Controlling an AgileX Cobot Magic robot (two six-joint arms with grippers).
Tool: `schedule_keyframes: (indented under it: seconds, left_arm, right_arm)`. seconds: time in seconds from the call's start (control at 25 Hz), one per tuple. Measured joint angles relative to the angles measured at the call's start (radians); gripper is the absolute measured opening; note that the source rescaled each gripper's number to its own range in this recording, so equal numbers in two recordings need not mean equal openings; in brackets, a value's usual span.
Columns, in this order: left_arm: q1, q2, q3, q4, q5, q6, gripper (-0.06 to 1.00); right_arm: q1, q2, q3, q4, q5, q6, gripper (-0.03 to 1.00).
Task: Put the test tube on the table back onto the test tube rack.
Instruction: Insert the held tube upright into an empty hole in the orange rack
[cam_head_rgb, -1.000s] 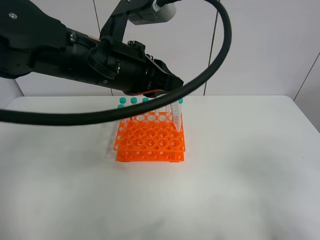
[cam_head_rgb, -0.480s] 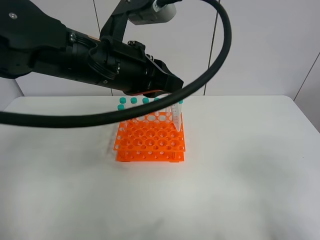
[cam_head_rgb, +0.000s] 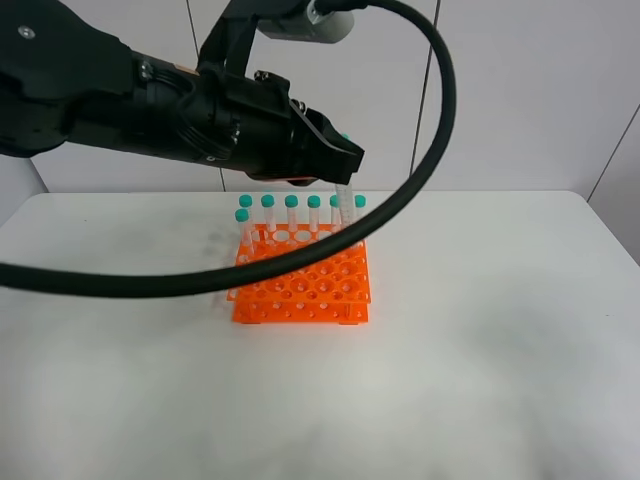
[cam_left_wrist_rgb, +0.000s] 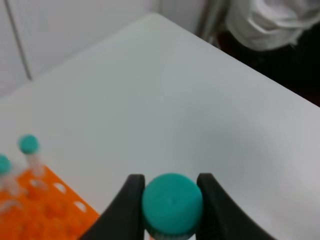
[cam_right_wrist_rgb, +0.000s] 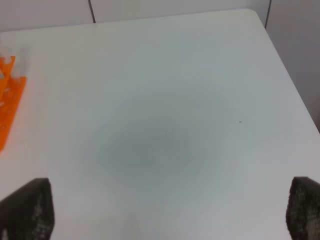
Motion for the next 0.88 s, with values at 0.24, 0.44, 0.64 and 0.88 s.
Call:
schedule_keyframes:
  seconds: [0.24,0.44,0.64,0.88]
  left_arm:
    - [0.020,0.089,0.000,0.094,-0.125,-0.032,0.00]
    - [0.077,0.190,0.000,0.297,-0.231,-0.262,0.00]
    - [0.162,0.231,0.000,0.550,-0.262,-0.569,0.00]
    - [0.212,0.273,0.000,0.611,-0.287,-0.638,0.00]
  right_arm:
    - [0.000,0.000,0.000,0.000,-0.001,0.000,1.00]
    - [0.000,0.000,0.000,0.000,-0.001,0.000,1.00]
    - [0.000,0.000,0.000,0.000,-0.001,0.000,1.00]
    - [0.000,0.000,0.000,0.000,-0.001,0.000,1.00]
